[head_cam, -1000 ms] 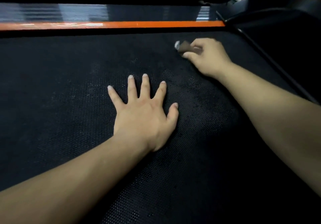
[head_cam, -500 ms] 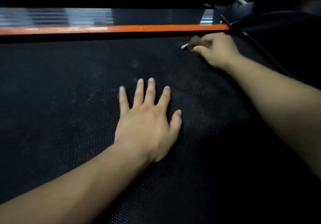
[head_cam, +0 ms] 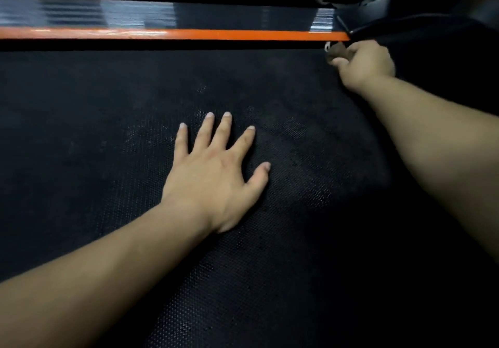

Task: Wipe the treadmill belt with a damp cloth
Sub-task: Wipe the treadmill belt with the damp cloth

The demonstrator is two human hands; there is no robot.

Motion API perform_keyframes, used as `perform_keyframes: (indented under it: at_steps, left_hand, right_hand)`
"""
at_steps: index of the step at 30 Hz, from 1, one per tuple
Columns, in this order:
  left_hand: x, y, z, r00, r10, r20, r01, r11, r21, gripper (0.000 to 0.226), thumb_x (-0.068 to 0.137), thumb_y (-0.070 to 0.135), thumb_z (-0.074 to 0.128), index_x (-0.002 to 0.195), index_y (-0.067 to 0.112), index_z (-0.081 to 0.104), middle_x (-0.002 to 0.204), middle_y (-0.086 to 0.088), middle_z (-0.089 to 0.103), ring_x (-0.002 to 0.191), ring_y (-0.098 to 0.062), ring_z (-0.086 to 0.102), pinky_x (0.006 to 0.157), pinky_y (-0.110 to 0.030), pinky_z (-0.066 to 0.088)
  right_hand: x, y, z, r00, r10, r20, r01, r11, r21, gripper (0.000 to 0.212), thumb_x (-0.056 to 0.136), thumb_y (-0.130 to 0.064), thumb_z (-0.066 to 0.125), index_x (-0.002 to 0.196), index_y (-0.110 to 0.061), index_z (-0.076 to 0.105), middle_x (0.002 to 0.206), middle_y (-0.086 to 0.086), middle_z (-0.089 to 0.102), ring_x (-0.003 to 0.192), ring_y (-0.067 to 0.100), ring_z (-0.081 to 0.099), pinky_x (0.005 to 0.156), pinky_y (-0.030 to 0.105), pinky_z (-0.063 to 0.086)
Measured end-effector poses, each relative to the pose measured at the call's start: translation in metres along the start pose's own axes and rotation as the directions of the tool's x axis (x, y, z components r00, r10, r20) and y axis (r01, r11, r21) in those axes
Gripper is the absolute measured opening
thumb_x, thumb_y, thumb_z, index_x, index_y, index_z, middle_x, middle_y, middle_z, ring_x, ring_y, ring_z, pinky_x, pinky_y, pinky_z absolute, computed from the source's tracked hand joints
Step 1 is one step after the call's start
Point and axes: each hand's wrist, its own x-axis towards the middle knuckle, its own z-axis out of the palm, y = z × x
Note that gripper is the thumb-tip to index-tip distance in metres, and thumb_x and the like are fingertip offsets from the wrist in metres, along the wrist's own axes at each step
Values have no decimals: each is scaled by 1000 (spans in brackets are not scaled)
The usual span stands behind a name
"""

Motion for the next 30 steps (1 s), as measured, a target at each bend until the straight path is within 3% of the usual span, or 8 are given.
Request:
perform_keyframes:
  at_steps: [4, 6, 11, 14, 18, 23, 26, 30]
  left_hand:
    - [0, -1, 0, 1000, -1, 5, 1, 1000, -9, 81, 88, 76, 3, 161, 42, 7, 172, 0, -1, 158, -21, -11, 125, -54, -9]
    - [0, -2, 0, 1000, -7, 0, 7, 1000, -13, 83, 86, 77, 2, 162, 41, 8, 172, 0, 0, 158, -21, -10, 125, -54, -8]
    - [-1, -1, -2, 1000, 6, 7, -6, 1000, -25, 79, 92, 75, 8, 162, 39, 11, 172, -3, 1, 158, -22, -9, 125, -55, -9]
    - [0, -1, -1, 1000, 12, 19, -12, 1000, -27, 76, 95, 72, 12, 162, 38, 11, 172, -5, 0, 158, -24, -10, 124, -56, -9]
    - [0, -5, -1, 999, 42, 15, -41, 998, -41, 76, 94, 75, 11, 161, 40, 14, 172, -7, 0, 158, -27, -10, 123, -60, -10]
    - [-3, -8, -4, 989, 141, 38, -138, 988, -69, 77, 92, 78, 14, 160, 43, 20, 172, -5, 3, 157, -28, -10, 120, -65, -13]
    - [-3, -10, -5, 987, 157, 42, -155, 986, -58, 76, 93, 77, 17, 160, 41, 20, 172, -6, 2, 157, -30, -11, 119, -66, -14]
    - [-5, -9, -3, 985, 170, 36, -168, 985, -46, 75, 94, 76, 20, 160, 40, 20, 172, -7, 2, 157, -31, -10, 120, -65, -13]
  right_hand:
    - [-42, 3, 5, 977, -207, 58, 201, 975, 100, 28, 85, -47, 67, 102, -25, 73, 92, -2, 70, 92, 21, 64, 79, 30, 47]
    - [-61, 14, -3, 953, -279, 122, 269, 959, 94, 28, 84, -49, 66, 98, -26, 72, 86, -4, 69, 86, 20, 63, 76, 33, 50]
    - [-53, 23, -19, 1000, -4, -12, 4, 1000, 31, 29, 88, -45, 65, 106, -24, 71, 105, 3, 72, 103, 28, 64, 86, 32, 48]
    - [-94, 10, -13, 991, -137, 9, 136, 989, 64, 31, 87, -46, 67, 107, -23, 72, 106, 1, 72, 101, 24, 65, 85, 32, 49]
    - [-146, 18, -28, 939, -311, 147, 305, 950, 61, 29, 87, -49, 68, 108, -29, 72, 95, -4, 63, 89, 16, 58, 80, 33, 45]
    - [-125, 33, -39, 998, 13, -61, -14, 1000, -17, 32, 86, -50, 65, 103, -24, 72, 97, 0, 71, 95, 24, 66, 81, 34, 51]
    - [-169, 17, -36, 999, -35, -17, 35, 999, 9, 31, 89, -47, 65, 108, -23, 71, 102, 1, 65, 93, 20, 60, 81, 30, 46]
    - [-219, 22, -51, 980, -181, 84, 179, 983, 26, 24, 90, -44, 67, 105, -26, 72, 90, -6, 57, 82, 10, 54, 69, 21, 37]
